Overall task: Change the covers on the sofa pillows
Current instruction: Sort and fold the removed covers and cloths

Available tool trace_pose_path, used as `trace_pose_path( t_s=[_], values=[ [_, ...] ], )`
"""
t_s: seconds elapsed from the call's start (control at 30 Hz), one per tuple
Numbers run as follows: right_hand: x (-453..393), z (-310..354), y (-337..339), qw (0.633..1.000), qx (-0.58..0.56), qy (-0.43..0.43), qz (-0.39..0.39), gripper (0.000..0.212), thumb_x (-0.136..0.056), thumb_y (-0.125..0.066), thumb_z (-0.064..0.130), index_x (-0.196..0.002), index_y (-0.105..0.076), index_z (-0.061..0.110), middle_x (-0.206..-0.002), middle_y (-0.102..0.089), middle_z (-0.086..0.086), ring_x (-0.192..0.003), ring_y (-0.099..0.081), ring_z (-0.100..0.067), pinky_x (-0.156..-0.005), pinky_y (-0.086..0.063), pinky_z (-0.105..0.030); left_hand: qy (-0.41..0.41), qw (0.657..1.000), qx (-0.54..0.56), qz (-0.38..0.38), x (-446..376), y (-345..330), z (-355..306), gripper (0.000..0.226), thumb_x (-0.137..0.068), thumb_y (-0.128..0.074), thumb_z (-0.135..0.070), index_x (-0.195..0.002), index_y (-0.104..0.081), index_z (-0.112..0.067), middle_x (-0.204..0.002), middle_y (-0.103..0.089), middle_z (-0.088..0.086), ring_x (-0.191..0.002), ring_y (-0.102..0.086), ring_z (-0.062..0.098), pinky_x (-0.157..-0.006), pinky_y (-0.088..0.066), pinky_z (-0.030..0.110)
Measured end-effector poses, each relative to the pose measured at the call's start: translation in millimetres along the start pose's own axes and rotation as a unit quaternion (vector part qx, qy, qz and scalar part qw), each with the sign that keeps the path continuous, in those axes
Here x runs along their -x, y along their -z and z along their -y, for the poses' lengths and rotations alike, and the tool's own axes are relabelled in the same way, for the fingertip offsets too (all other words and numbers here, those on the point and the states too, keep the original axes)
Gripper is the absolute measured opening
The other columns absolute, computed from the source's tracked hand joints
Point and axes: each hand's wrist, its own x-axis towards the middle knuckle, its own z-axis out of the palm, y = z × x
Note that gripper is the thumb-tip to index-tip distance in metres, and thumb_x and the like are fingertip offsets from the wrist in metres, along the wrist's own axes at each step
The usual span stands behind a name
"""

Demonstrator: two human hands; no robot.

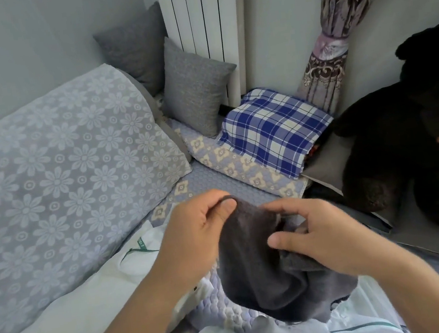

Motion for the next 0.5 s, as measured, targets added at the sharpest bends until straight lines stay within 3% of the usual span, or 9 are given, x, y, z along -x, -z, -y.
trace_pose_path(
  t_s=[0.07, 0.1, 0.13, 0.2, 0.27, 0.33, 0.43, 0.5],
  values=[
    [-5, -15, 14, 0.995, 0.044, -0.029, -0.088, 0.020, -0.083, -0.073, 0.049, -0.101, -0.066, 0.053, -0.088, -0.066, 0.037, -0.078, -0.061, 0.014, -0.077, -0.044, -0.011, -0.035, 0.994, -0.066, -0.075, -15, 6, 9, 0.009, -0.095, -0.066, -0.017, -0.093, -0.075, -0.018, -0.071, -0.063, -0.021, -0.070, -0.062, 0.002, -0.066, -0.042, 0.005],
    [-9, -27, 22, 0.987, 0.049, -0.058, -0.143, 0.009, -0.085, -0.069, 0.051, -0.091, -0.071, 0.046, -0.087, -0.069, 0.030, -0.080, -0.063, 0.009, -0.076, -0.046, -0.015, -0.011, 0.990, -0.092, -0.103, -25, 11, 21, 0.008, -0.095, -0.067, -0.018, -0.096, -0.075, -0.019, -0.076, -0.066, -0.018, -0.072, -0.063, 0.001, -0.067, -0.042, 0.004],
    [-13, -40, 30, 0.975, 0.050, -0.095, -0.195, 0.022, -0.088, -0.065, 0.052, -0.081, -0.074, 0.033, -0.078, -0.071, 0.018, -0.076, -0.065, -0.001, -0.070, -0.048, -0.021, 0.036, 0.986, -0.112, -0.119, -36, 18, 37, 0.008, -0.096, -0.066, -0.019, -0.093, -0.074, -0.021, -0.077, -0.066, -0.013, -0.073, -0.063, 0.001, -0.066, -0.041, 0.006],
    [-21, -63, 44, 0.942, 0.008, -0.199, -0.271, 0.049, -0.094, -0.057, 0.053, -0.067, -0.070, 0.015, -0.065, -0.066, -0.006, -0.068, -0.063, -0.025, -0.061, -0.045, -0.032, 0.138, 0.973, -0.120, -0.138, -51, 28, 72, 0.017, -0.098, -0.062, -0.022, -0.082, -0.067, -0.017, -0.075, -0.066, -0.003, -0.076, -0.064, 0.014, -0.064, -0.044, 0.020],
    [-28, -78, 45, 0.912, -0.048, -0.263, -0.311, 0.056, -0.098, -0.053, 0.050, -0.064, -0.062, 0.008, -0.063, -0.060, -0.010, -0.061, -0.055, -0.027, -0.057, -0.040, -0.033, 0.171, 0.967, -0.124, -0.138, -55, 26, 93, 0.023, -0.099, -0.060, -0.022, -0.084, -0.067, -0.006, -0.078, -0.067, 0.009, -0.081, -0.064, 0.028, -0.071, -0.047, 0.038],
    [-34, -81, 38, 0.890, -0.103, -0.282, -0.344, 0.057, -0.100, -0.051, 0.049, -0.064, -0.053, 0.007, -0.062, -0.050, -0.009, -0.059, -0.047, -0.025, -0.057, -0.035, -0.034, 0.194, 0.964, -0.120, -0.139, -54, 17, 96, 0.026, -0.099, -0.059, -0.024, -0.087, -0.066, -0.003, -0.081, -0.067, 0.014, -0.081, -0.063, 0.032, -0.074, -0.050, 0.046],
    [-35, -61, 22, 0.830, -0.309, -0.274, -0.375, 0.050, -0.099, -0.053, 0.052, -0.075, -0.063, 0.009, -0.068, -0.054, -0.010, -0.063, -0.054, -0.025, -0.064, -0.046, -0.038, 0.250, 0.953, 0.032, -0.169, -57, 13, 77, 0.031, -0.094, -0.060, -0.033, -0.086, -0.062, -0.003, -0.088, -0.066, 0.023, -0.083, -0.068, 0.037, -0.068, -0.061, 0.051],
    [-34, -40, 7, 0.822, -0.368, -0.228, -0.371, 0.038, -0.096, -0.060, 0.049, -0.084, -0.071, 0.014, -0.071, -0.062, -0.007, -0.065, -0.058, -0.025, -0.064, -0.049, -0.039, 0.274, 0.935, 0.180, -0.139, -56, 8, 45, 0.022, -0.097, -0.061, -0.020, -0.085, -0.060, -0.002, -0.090, -0.066, 0.024, -0.081, -0.071, 0.029, -0.066, -0.063, 0.044]
  ],
)
